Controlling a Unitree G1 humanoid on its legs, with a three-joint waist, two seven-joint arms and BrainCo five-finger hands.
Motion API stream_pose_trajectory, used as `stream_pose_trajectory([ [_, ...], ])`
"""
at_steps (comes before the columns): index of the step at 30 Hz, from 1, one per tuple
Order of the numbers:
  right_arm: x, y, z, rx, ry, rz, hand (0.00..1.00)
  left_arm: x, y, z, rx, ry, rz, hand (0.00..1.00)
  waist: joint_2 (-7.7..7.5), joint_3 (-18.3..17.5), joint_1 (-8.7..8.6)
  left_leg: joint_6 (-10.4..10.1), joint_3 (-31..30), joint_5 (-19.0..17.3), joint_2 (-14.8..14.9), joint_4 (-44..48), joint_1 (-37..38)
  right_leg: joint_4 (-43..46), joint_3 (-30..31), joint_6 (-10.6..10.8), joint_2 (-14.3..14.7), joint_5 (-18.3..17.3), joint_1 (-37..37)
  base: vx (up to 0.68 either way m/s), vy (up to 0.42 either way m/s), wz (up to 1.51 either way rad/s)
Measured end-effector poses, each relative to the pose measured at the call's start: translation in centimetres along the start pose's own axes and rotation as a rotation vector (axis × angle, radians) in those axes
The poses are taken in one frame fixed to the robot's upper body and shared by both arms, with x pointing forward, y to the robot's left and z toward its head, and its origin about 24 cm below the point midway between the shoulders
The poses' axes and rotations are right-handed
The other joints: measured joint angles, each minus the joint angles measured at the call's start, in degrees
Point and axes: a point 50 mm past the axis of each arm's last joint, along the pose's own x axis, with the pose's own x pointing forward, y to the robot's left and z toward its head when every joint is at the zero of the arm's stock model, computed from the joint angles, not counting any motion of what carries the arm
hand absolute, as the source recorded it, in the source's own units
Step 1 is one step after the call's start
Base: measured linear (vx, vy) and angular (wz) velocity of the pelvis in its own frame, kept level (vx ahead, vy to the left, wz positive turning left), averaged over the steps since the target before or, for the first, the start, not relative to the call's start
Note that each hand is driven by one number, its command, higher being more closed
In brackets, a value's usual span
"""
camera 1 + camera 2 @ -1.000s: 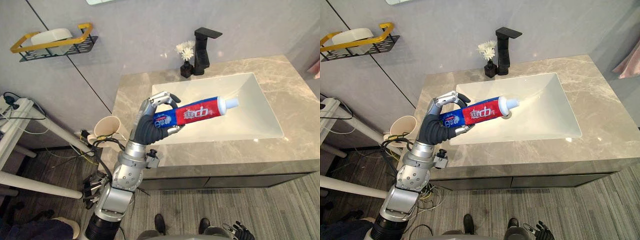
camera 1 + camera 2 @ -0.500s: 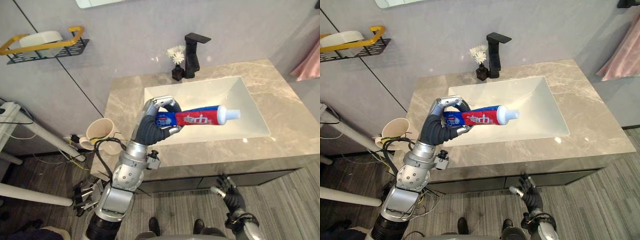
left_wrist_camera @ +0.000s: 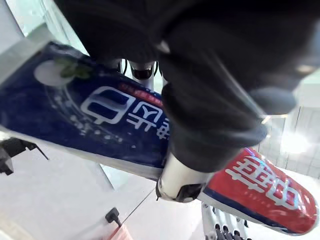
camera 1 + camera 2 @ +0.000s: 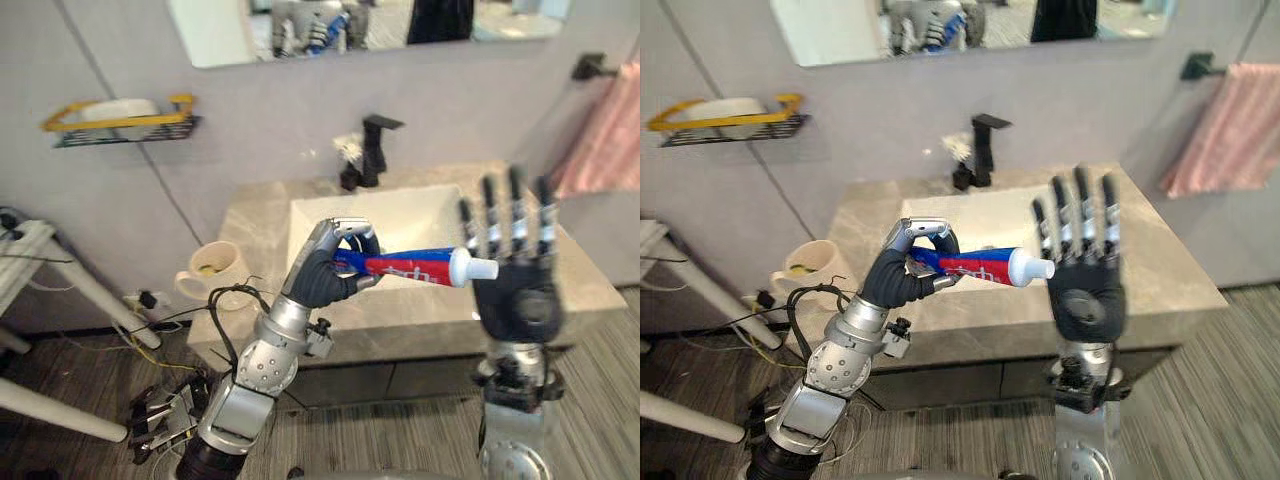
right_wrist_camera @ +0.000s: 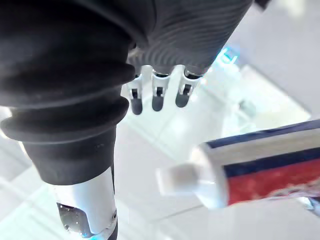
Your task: Organize washtable
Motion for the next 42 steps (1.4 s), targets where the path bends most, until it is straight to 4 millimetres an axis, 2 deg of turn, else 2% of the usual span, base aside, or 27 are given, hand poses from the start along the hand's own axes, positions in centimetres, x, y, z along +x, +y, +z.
stream_pose_trajectory([
  [3,-0.5,-0.9,-0.4,-0.022,0.051,-0.035,0.00,0.0,-0.1,-0.4,0.003,0.011,-0.016,1.00,-0.21,-0.1,-0.06,0.0,-0.3,0.0,-0.2,0.0,-0.1,-0.2,0.1,0.1,-0.1,0.0,0.3,0.02,0.011,0.01],
  [6,-0.4,-1.0,-0.3,-0.062,0.065,-0.022,0.00,0.4,-0.3,-1.2,0.011,0.025,-0.032,1.00,-0.78,-0.1,-0.13,-0.2,-0.3,0.2,-0.3,0.0,-0.1,-0.7,0.1,0.0,-0.1,0.3,0.6,0.05,0.005,-0.02],
  [9,-0.2,-0.9,-0.3,-0.143,0.093,0.014,0.00,0.5,-0.3,-1.1,0.011,0.021,-0.033,1.00,-1.17,-0.1,-0.17,-0.2,-0.2,0.2,-0.4,0.0,0.0,-1.1,0.3,-0.6,-0.1,0.9,0.8,0.06,0.000,-0.04],
  [18,1.0,-1.0,-0.8,-0.255,0.118,0.087,0.00,1.3,-0.2,-0.7,0.011,-0.017,-0.048,1.00,-2.16,0.5,0.02,-0.1,0.1,0.1,-0.5,0.0,0.0,-1.1,0.3,-0.7,-0.2,0.9,0.9,0.03,0.003,0.00],
  [23,0.6,-1.7,-1.7,-0.315,0.180,0.072,0.00,1.3,-0.2,-0.7,0.009,-0.020,-0.050,1.00,-2.23,0.6,0.03,-0.1,-0.1,0.1,-0.6,-0.1,0.0,-1.2,0.2,-0.3,-0.2,0.6,1.0,0.00,0.001,0.01],
  [29,0.1,-1.8,-3.1,-0.306,0.245,0.070,0.00,1.4,-0.3,-0.5,-0.006,-0.024,-0.041,1.00,-2.28,0.6,0.06,-0.1,-0.6,0.1,-0.7,-0.1,-0.4,-1.8,-0.3,-0.2,-0.2,0.7,1.1,0.01,0.003,0.03],
  [30,-0.1,-1.8,-3.5,-0.298,0.260,0.066,1.00,1.4,-0.4,-0.5,-0.007,-0.024,-0.040,1.00,-2.32,0.6,0.06,-0.1,-0.6,0.1,-0.7,-0.1,-0.5,-1.9,-0.4,-0.2,-0.2,0.7,1.1,0.03,0.006,0.03],
  [37,-0.3,-1.5,-5.0,-0.267,0.292,0.037,1.00,1.2,-1.0,-1.6,-0.020,0.023,-0.059,1.00,-2.62,0.8,0.07,-0.1,-1.2,0.1,-0.8,0.0,-0.4,-2.0,-1.1,-0.5,-0.3,0.9,1.6,0.03,0.006,0.05],
  [42,0.4,-1.5,-5.6,-0.253,0.271,0.018,1.00,1.1,-1.8,-1.7,-0.038,0.032,-0.089,1.00,-2.90,1.0,0.16,-0.1,-1.4,0.1,-0.9,0.0,-0.3,-2.1,-1.5,-0.5,-0.4,0.9,2.0,0.00,0.003,0.02],
])
